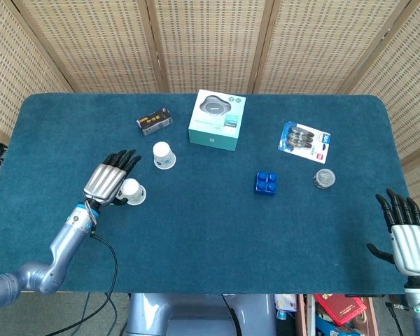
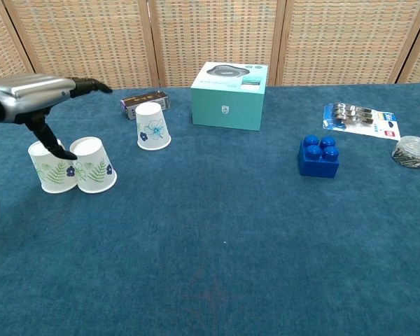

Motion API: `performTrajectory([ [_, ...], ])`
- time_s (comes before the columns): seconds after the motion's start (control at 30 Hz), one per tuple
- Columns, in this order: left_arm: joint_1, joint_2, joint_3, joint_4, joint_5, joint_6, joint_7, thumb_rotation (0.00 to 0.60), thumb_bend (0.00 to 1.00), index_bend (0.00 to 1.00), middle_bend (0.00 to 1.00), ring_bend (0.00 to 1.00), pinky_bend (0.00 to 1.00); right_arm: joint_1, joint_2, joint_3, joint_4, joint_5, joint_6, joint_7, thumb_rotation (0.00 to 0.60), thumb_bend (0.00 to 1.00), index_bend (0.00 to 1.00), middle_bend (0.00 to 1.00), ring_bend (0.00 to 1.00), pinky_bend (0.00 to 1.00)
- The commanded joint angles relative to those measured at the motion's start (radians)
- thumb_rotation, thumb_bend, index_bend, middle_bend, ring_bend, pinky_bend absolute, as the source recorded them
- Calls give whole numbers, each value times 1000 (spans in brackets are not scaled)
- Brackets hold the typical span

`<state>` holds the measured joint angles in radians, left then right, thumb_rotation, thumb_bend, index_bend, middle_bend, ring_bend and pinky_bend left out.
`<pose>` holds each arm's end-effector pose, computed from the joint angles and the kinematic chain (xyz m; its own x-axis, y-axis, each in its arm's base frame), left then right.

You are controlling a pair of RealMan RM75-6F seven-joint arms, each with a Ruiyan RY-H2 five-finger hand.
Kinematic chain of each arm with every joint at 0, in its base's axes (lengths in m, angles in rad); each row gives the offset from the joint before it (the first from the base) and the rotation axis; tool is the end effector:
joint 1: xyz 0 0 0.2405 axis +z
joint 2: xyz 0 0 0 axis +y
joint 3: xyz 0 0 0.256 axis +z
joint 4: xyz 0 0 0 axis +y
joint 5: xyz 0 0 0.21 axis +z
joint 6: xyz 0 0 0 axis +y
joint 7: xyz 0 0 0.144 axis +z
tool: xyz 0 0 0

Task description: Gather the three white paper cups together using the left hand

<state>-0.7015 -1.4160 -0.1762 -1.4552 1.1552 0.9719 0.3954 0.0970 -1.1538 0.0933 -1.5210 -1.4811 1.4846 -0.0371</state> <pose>-0.1840 0.3608 0.0354 0.5894 0.1459 0.7945 0.7839 -0.3409 -0.5189 -0.3225 -0.1950 0.1644 0.4732 0.0499 0.8796 -0.8808 0.0087 0.4733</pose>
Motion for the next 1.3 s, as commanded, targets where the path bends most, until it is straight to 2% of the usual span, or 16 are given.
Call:
performTrajectory([
  [0.03,4,-12,-23,18,49,59,-54,600,166,19,0,17,83,0,0,1,2,2,-1,1,600,0,0,0,0,0],
  [0.2,-31,-31,-73,48,14,40,-84,600,166,47,21,76,124,4,0,4,5,10,-9,2,600,0,0,0,0,0],
  [0.43,-124,-122,-132,155,-94,-57,-86,600,166,122,93,147,185,12,-1,16,14,40,-31,2,600,0,0,0,0,0],
  [0.8,-237,-249,-155,386,-227,-166,-24,600,166,228,154,184,228,18,0,33,33,91,-60,15,600,0,0,0,0,0],
  [1.07,-292,-334,-156,554,-244,-249,-72,600,166,247,187,204,261,21,2,43,42,111,-71,29,600,0,0,0,0,0],
  [1.3,-336,-422,-155,700,-190,-266,-151,600,165,300,241,274,327,27,-3,45,54,126,-88,25,600,0,0,0,0,0],
])
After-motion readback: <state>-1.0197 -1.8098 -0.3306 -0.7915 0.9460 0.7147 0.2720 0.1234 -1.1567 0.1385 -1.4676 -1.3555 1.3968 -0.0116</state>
